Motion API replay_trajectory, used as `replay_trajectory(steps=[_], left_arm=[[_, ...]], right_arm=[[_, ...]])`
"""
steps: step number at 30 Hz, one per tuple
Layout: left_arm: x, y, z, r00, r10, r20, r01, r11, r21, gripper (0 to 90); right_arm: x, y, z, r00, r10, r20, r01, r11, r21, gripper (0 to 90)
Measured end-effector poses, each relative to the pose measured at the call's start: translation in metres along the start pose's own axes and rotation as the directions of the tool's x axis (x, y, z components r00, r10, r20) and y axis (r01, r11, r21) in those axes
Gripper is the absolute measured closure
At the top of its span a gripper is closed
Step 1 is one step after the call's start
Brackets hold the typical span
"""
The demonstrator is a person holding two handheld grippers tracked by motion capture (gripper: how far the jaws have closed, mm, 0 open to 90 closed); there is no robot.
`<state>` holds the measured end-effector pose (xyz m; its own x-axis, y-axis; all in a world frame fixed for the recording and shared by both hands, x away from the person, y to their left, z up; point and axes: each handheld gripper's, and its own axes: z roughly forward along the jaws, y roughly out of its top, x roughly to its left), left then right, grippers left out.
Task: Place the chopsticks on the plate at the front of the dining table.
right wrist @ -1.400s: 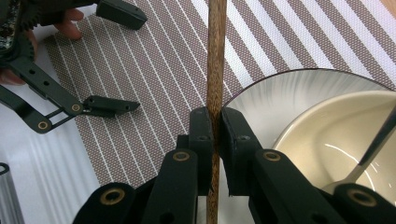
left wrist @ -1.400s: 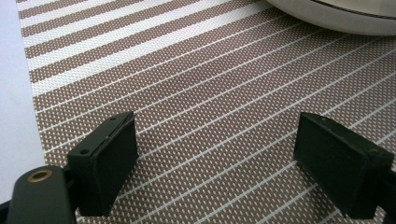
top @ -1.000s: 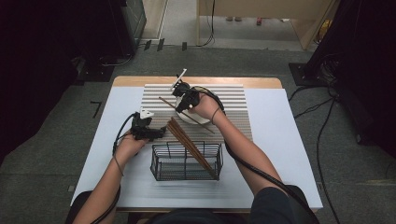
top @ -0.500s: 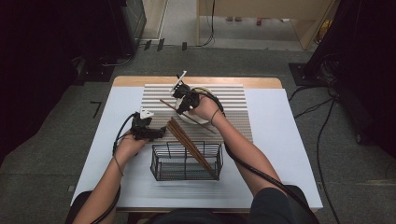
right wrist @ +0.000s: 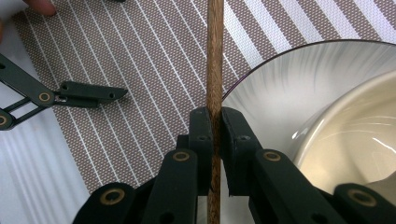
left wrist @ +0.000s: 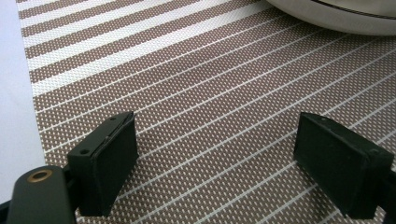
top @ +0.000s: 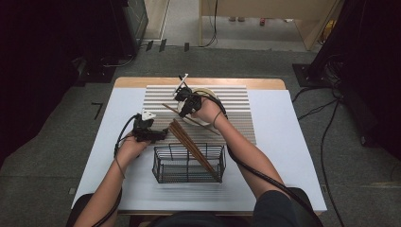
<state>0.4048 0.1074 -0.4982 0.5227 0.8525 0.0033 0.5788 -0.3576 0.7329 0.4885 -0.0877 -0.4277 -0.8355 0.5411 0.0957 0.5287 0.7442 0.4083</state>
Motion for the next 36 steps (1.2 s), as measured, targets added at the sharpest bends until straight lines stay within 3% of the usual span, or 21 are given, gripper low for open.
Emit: replay_trajectory(steps=[36], left_arm=[[0.0,0.0,0.0001,1.0,0.0,0.0,0.0,1.0,-0.001,13.9]], right_arm=[[0.0001,-0.0014,0.0054,1.0,0.0,0.007,0.0,1.0,0.012,84.1]])
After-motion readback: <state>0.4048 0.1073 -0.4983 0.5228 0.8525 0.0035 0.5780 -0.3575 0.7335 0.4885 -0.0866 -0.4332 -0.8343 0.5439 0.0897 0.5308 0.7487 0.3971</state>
